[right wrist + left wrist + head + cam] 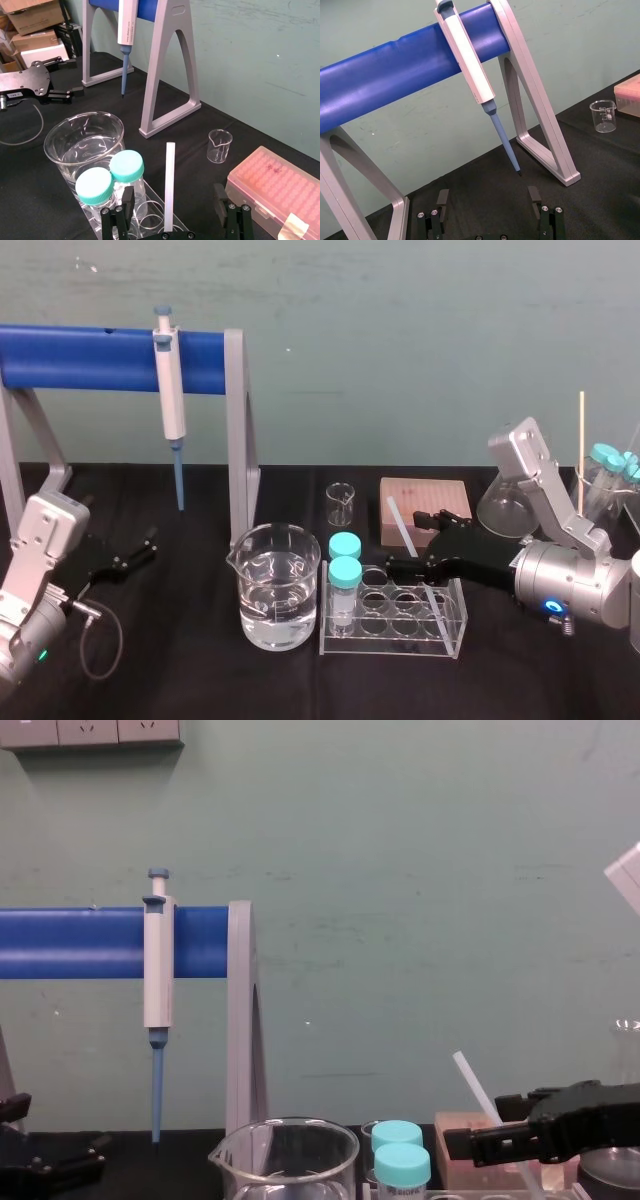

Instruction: Pick up the stirring rod with one hand, then place it down.

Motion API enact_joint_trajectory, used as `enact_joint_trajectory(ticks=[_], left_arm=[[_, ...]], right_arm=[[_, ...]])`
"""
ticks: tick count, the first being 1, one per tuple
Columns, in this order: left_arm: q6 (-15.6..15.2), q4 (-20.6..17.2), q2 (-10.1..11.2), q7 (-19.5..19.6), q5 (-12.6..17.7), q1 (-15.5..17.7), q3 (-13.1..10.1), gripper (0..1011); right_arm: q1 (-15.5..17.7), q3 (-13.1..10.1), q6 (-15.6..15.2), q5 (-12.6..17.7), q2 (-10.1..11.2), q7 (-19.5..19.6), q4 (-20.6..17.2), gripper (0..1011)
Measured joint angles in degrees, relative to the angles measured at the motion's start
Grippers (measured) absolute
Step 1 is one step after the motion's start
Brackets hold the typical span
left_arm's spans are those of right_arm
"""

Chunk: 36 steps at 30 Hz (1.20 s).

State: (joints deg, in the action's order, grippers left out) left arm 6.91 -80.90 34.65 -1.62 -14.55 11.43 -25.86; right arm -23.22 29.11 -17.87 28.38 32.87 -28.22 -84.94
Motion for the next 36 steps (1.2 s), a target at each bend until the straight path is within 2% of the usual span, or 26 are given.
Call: enact_joint_trajectory(ticks=[4, 7, 8, 14, 15, 17, 20, 22, 23, 29, 30, 31, 34, 36], left_arm=[[0.0, 0.0, 0.0, 0.0, 0.0, 0.0, 0.0, 1000], [0.0, 0.0, 0.0, 0.0, 0.0, 0.0, 0.0, 1000], [0.0, 0.0, 0.0, 0.0, 0.0, 0.0, 0.0, 1000], [0.0, 0.0, 0.0, 0.0, 0.0, 0.0, 0.0, 1000], [0.0, 0.0, 0.0, 0.0, 0.0, 0.0, 0.0, 1000], [0.0, 0.0, 0.0, 0.0, 0.0, 0.0, 0.0, 1000], [0.0, 0.0, 0.0, 0.0, 0.0, 0.0, 0.0, 1000], [0.0, 0.0, 0.0, 0.0, 0.0, 0.0, 0.0, 1000], [0.0, 0.0, 0.0, 0.0, 0.0, 0.0, 0.0, 1000], [0.0, 0.0, 0.0, 0.0, 0.0, 0.0, 0.0, 1000], [0.0, 0.0, 0.0, 0.0, 0.0, 0.0, 0.0, 1000], [0.0, 0.0, 0.0, 0.0, 0.0, 0.0, 0.0, 1000], [0.0, 0.0, 0.0, 0.0, 0.0, 0.0, 0.0, 1000], [0.0, 0.0, 0.0, 0.0, 0.0, 0.0, 0.0, 1000]], right_arm=[[0.02, -0.03, 0.0, 0.08, -0.02, 0.0, 0.0, 965], [0.03, -0.05, 0.0, 0.14, -0.03, 0.01, 0.0, 893], [0.04, -0.05, 0.01, 0.17, -0.03, 0.01, 0.0, 842], [0.06, -0.08, 0.02, 0.22, -0.03, 0.04, 0.0, 697], [0.07, -0.09, 0.02, 0.22, -0.03, 0.04, 0.0, 638], [0.08, -0.1, 0.03, 0.24, -0.03, 0.05, 0.0, 595], [0.08, -0.12, 0.04, 0.26, -0.03, 0.05, 0.0, 479], [0.08, -0.12, 0.05, 0.27, -0.03, 0.05, 0.0, 451], [0.08, -0.12, 0.06, 0.28, -0.03, 0.05, 0.0, 392], [0.08, -0.13, 0.08, 0.28, -0.04, 0.05, 0.0, 190], [0.08, -0.13, 0.09, 0.29, -0.03, 0.06, 0.0, 190], [0.08, -0.13, 0.09, 0.28, -0.03, 0.06, 0.0, 137], [0.08, -0.12, 0.1, 0.28, -0.04, 0.06, 0.0, 78], [0.08, -0.13, 0.1, 0.28, -0.03, 0.06, 0.0, 73]])
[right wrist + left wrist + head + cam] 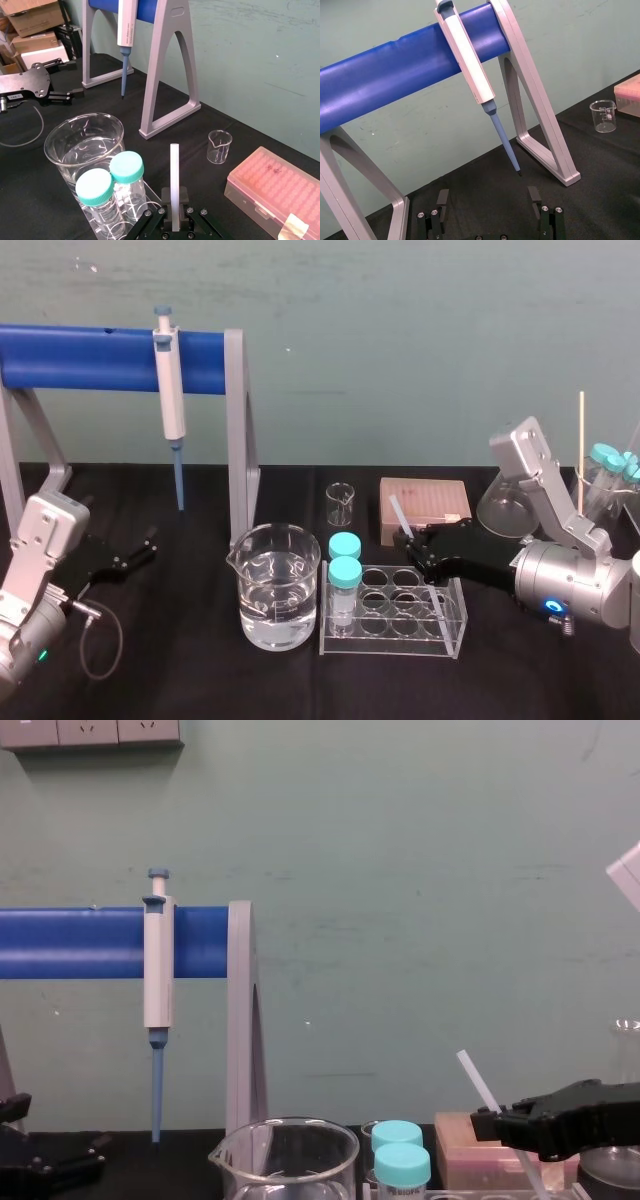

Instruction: Pick up the stirring rod with one hand, then place it down.

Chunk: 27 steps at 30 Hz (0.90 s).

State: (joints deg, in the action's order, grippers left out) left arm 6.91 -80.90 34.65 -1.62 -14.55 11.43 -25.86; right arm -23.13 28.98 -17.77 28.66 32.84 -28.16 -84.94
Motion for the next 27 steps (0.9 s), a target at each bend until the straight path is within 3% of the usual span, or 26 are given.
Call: enact_joint_trajectory(ticks=[9, 13, 16, 17, 19, 27], left_arm=[[0.0, 0.0, 0.0, 0.0, 0.0, 0.0, 0.0, 1000], [0.0, 0.0, 0.0, 0.0, 0.0, 0.0, 0.0, 1000], [0.0, 0.0, 0.0, 0.0, 0.0, 0.0, 0.0, 1000], [0.0, 0.0, 0.0, 0.0, 0.0, 0.0, 0.0, 1000], [0.0, 0.0, 0.0, 0.0, 0.0, 0.0, 0.0, 1000], [0.0, 0.0, 0.0, 0.0, 0.0, 0.0, 0.0, 1000]], right_arm=[[0.71, -0.84, 1.11, 0.64, -0.47, 0.09, 0.0, 72], [1.82, -1.99, 4.28, 1.88, -1.09, -0.32, 0.23, 72], [3.24, -3.04, 8.58, 3.03, -1.44, -1.71, 0.59, 72], [3.24, -3.04, 8.58, 3.03, -1.44, -1.71, 0.59, 72], [4.5, -3.73, 11.99, 3.38, -1.25, -2.74, 0.68, 72], [7.55, -6.14, 16.89, 4.99, -0.56, -3.9, 0.25, 72]])
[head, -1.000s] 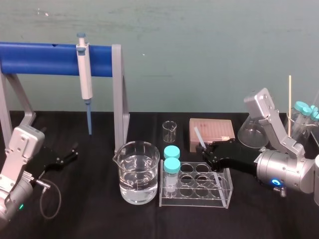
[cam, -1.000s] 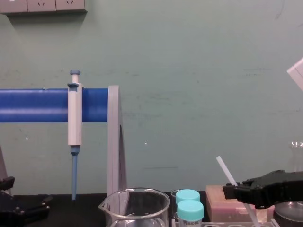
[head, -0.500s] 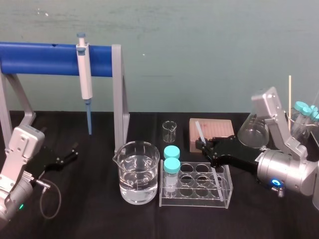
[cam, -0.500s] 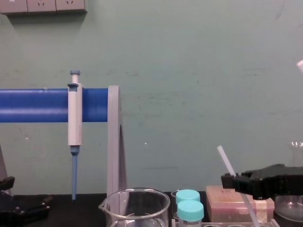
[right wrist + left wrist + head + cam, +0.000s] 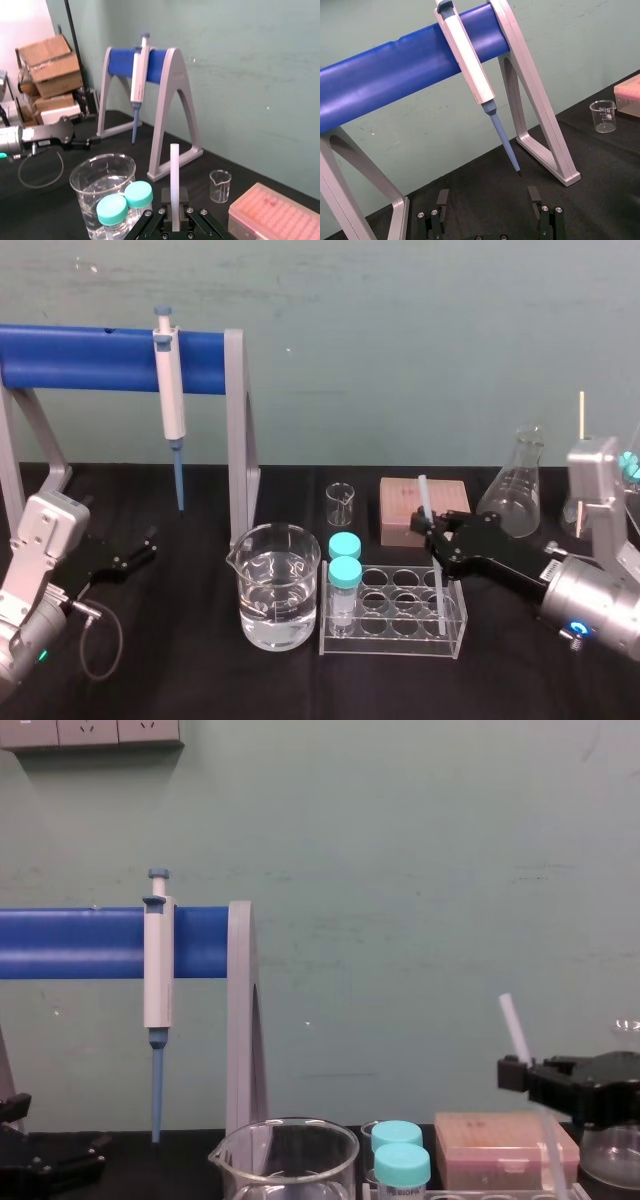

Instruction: Pick up the stirring rod with one hand, then place it down.

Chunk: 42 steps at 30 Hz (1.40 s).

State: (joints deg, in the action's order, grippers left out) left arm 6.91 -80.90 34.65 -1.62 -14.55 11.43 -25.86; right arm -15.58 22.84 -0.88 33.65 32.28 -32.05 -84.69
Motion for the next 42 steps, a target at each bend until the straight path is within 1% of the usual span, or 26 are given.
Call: enact_joint_trajectory(ticks=[5, 9, 13, 16, 21, 25, 32, 42], left_arm=[[0.0, 0.0, 0.0, 0.0, 0.0, 0.0, 0.0, 1000], [0.0, 0.0, 0.0, 0.0, 0.0, 0.0, 0.0, 1000], [0.0, 0.0, 0.0, 0.0, 0.0, 0.0, 0.0, 1000], [0.0, 0.0, 0.0, 0.0, 0.0, 0.0, 0.0, 1000], [0.0, 0.0, 0.0, 0.0, 0.0, 0.0, 0.0, 1000], [0.0, 0.0, 0.0, 0.0, 0.0, 0.0, 0.0, 1000], [0.0, 0.0, 0.0, 0.0, 0.0, 0.0, 0.0, 1000], [0.0, 0.0, 0.0, 0.0, 0.0, 0.0, 0.0, 1000]], right_arm=[[1.36, -1.81, 3.27, 1.45, -0.31, -0.84, -0.44, 72], [1.75, -2.62, 4.85, 1.9, -0.44, -1.38, -0.98, 72], [1.74, -3.3, 5.74, 2.3, -0.5, -1.68, -1.5, 72], [1.26, -4.5, 6.64, 3.1, -0.78, -1.76, -2.33, 72], [0.19, -6.17, 7.14, 4.65, -1.4, -1.6, -3.54, 72], [-0.62, -6.74, 6.97, 5.49, -1.4, -1.59, -4.1, 72], [-1.38, -6.9, 6.58, 6.12, -1.16, -1.62, -4.61, 72], [-1.66, -6.66, 6.58, 6.24, -0.92, -1.62, -4.88, 72]])
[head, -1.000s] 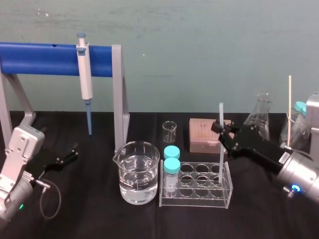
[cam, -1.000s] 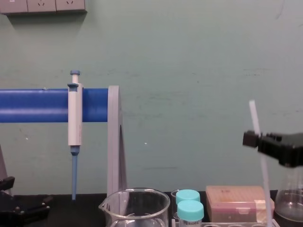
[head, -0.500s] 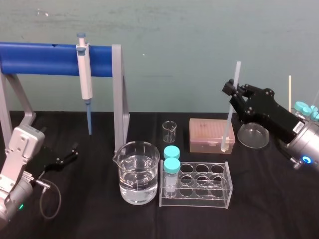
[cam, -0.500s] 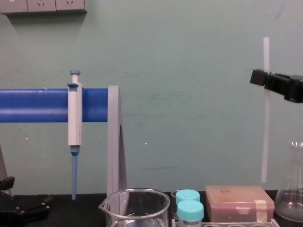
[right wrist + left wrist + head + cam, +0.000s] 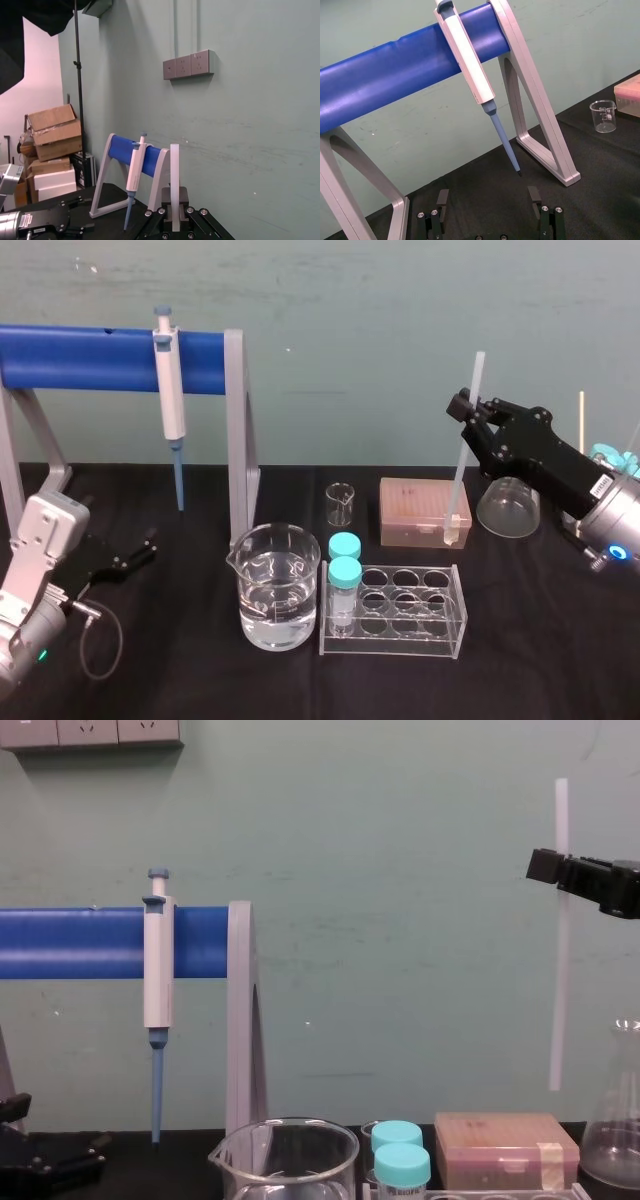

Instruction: Pick up the stirring rod with one hand, then place it down.

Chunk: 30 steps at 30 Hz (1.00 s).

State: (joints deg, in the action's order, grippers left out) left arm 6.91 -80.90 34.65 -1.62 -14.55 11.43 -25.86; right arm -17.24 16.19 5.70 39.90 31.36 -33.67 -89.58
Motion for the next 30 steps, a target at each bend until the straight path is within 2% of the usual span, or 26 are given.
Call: enact_joint_trajectory(ticks=[30], left_arm=[[0.0, 0.0, 0.0, 0.0, 0.0, 0.0, 0.0, 1000]], right_arm=[[0.08, 0.63, 0.01, 0.5, 0.12, -0.06, 0.17, 72]])
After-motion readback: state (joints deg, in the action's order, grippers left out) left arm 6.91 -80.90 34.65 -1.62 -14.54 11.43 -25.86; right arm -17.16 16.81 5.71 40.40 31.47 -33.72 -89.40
